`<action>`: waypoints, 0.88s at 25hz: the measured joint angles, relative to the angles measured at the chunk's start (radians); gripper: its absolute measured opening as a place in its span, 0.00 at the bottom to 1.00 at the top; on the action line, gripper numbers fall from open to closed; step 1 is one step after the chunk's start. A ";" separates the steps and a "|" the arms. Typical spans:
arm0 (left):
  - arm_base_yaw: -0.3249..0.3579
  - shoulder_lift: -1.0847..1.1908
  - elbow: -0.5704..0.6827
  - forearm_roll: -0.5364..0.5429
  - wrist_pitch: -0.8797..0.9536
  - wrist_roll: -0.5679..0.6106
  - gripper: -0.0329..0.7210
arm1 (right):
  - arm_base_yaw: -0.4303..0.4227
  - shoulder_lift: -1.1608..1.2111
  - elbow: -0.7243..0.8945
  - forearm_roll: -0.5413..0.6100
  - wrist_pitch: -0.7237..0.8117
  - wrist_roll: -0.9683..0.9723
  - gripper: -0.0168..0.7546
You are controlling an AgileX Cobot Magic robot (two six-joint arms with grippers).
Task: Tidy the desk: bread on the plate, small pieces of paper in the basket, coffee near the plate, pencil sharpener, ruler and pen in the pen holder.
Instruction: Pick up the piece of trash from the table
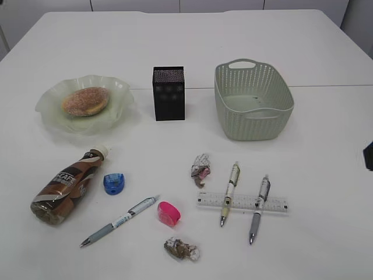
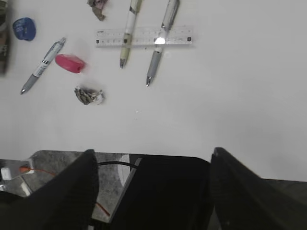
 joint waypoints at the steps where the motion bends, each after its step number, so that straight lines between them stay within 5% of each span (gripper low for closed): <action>1: 0.000 -0.048 0.048 0.002 0.002 0.000 0.74 | 0.006 0.016 -0.004 0.012 0.000 -0.002 0.71; 8: 0.000 -0.276 0.221 0.011 0.008 0.002 0.74 | 0.143 0.175 -0.143 0.033 0.000 -0.013 0.71; 22: 0.000 -0.433 0.231 -0.013 0.008 -0.001 0.74 | 0.406 0.801 -0.691 -0.187 -0.002 0.028 0.71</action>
